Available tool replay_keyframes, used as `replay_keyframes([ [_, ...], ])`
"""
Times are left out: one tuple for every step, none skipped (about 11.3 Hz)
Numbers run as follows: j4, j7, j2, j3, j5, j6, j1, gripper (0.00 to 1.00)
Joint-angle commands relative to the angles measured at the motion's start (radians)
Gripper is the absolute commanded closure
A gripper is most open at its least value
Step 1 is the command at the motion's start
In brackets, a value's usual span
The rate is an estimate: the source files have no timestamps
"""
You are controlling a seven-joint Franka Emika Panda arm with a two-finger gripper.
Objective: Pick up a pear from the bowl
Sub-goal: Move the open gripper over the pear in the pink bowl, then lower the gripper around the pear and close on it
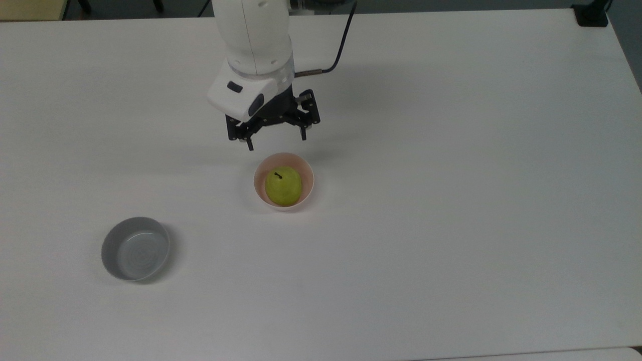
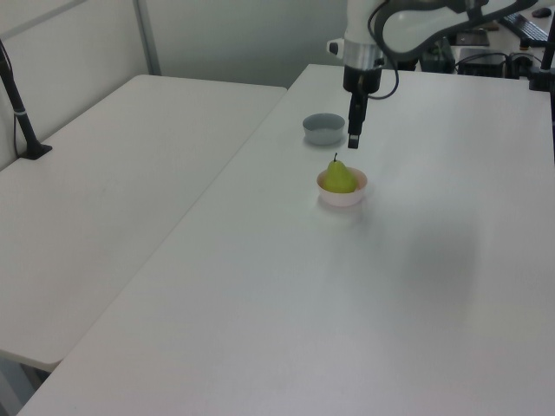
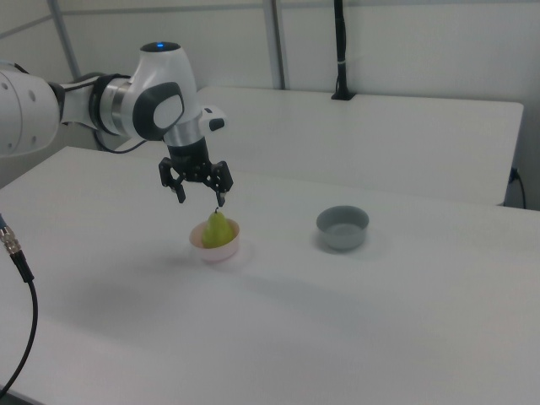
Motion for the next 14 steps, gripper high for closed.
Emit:
replay_keyframes([
  [-0.031,0.021,0.045,-0.012,-0.013,0.095,0.022,0.00],
  [-0.048,0.022,0.064,-0.012,-0.013,0.150,0.024,0.00],
  [-0.049,0.022,0.085,-0.012,-0.013,0.176,0.024,0.00],
  [-0.050,0.022,0.100,-0.012,-0.013,0.190,0.024,0.00],
  [-0.050,0.021,0.108,-0.012,-0.016,0.201,0.024,0.00],
  [-0.050,0.022,0.116,-0.012,-0.017,0.203,0.024,0.00],
  [-0.049,0.021,0.125,-0.012,-0.019,0.204,0.024,0.00],
  [-0.050,0.021,0.130,-0.012,-0.028,0.216,0.024,0.00],
  [-0.052,0.022,0.133,-0.012,-0.031,0.229,0.024,0.04],
  [-0.052,0.022,0.139,-0.012,-0.031,0.236,0.024,0.13],
  [-0.052,0.022,0.145,-0.012,-0.031,0.238,0.025,0.19],
  [-0.052,0.033,0.150,-0.012,-0.032,0.239,0.025,0.32],
  [-0.052,0.036,0.150,-0.012,-0.033,0.239,0.025,0.47],
  [-0.052,0.034,0.151,-0.012,-0.033,0.239,0.033,0.63],
])
